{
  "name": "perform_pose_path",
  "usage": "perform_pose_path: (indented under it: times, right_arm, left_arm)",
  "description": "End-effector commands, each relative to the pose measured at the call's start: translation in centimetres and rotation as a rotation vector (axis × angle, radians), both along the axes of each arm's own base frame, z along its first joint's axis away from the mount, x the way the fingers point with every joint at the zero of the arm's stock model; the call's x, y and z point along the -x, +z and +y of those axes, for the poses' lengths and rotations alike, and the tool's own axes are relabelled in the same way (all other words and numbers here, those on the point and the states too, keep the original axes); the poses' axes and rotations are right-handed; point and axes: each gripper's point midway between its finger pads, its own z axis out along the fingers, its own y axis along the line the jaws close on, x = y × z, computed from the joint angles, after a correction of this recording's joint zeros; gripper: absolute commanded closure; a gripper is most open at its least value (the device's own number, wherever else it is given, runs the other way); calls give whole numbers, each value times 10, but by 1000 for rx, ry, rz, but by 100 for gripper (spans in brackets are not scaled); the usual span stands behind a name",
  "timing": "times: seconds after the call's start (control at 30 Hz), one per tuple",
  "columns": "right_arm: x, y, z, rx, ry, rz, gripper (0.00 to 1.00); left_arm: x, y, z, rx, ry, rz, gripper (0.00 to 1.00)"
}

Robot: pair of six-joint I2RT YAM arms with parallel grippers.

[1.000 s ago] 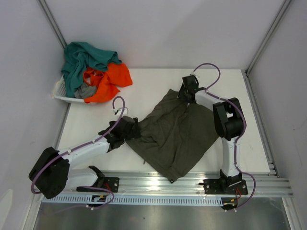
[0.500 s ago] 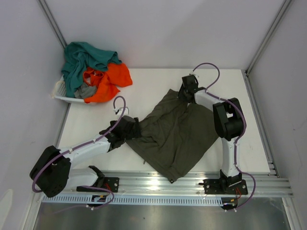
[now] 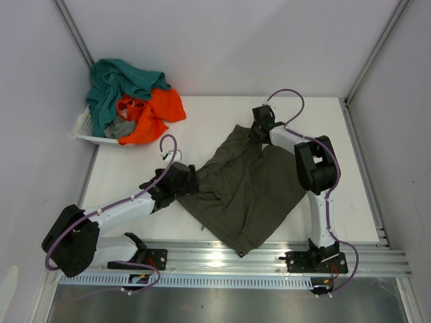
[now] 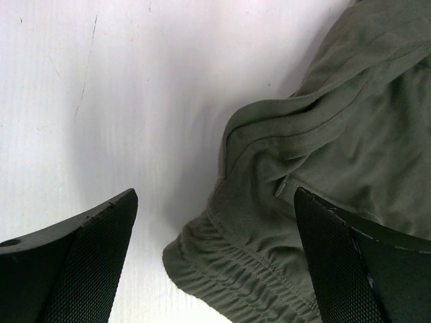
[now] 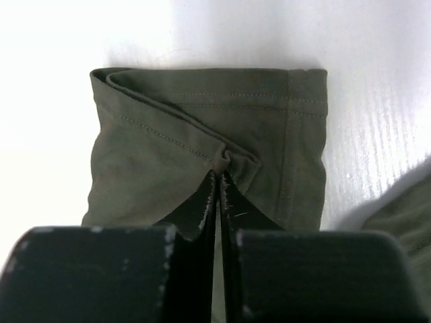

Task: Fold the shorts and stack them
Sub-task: Flatten the shorts out

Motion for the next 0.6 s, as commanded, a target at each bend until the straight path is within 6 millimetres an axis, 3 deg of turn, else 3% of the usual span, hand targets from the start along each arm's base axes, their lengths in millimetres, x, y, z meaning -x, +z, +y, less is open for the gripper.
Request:
perform_pose_path:
  times: [0.0,0.13,0.27,0.3,0.33,0.37,0.4,0.43,0.47,0.5,0.53,0.57]
  right_arm:
    - [-17,27,15,-52,8,-67,100]
    - [-29,67,35,-114,36,-147,100]
    - [-50,112,70,-267,84,-263,100]
    - [-51,106,87,-322,125,-246,100]
    - [-63,129,97,-361,137,-295,100]
    - [-69,133,104,-388,144,-304,100]
    - [-74,116,116,-433,158,-267,100]
    - [-85,143,127,-490,182,-326,100]
    - [-88,144,136,-525,200,-321,100]
    - [-92,130,147,-573,238,-312,97]
    - [-99,153,156,-634,260,-366,81]
    - [-101,155,160,-665,281,-383,70]
  left_arm:
    - [-13,18,-7,37,-5,-58,1]
    - [-13,20,-6,34,-7,-62,1]
    - [-14,24,-5,37,-10,-74,1]
    - [-15,24,-5,36,-6,-74,1]
    - [-16,25,-4,34,-2,-78,1]
    - [-16,24,-3,33,-3,-74,1]
    - [-18,24,-1,34,7,-75,1]
    - [-19,22,0,32,7,-72,1]
    - [-21,21,2,34,14,-68,1]
    - [-22,21,2,34,13,-70,1]
    - [-22,18,3,31,15,-63,1]
    - [-23,18,3,34,14,-62,1]
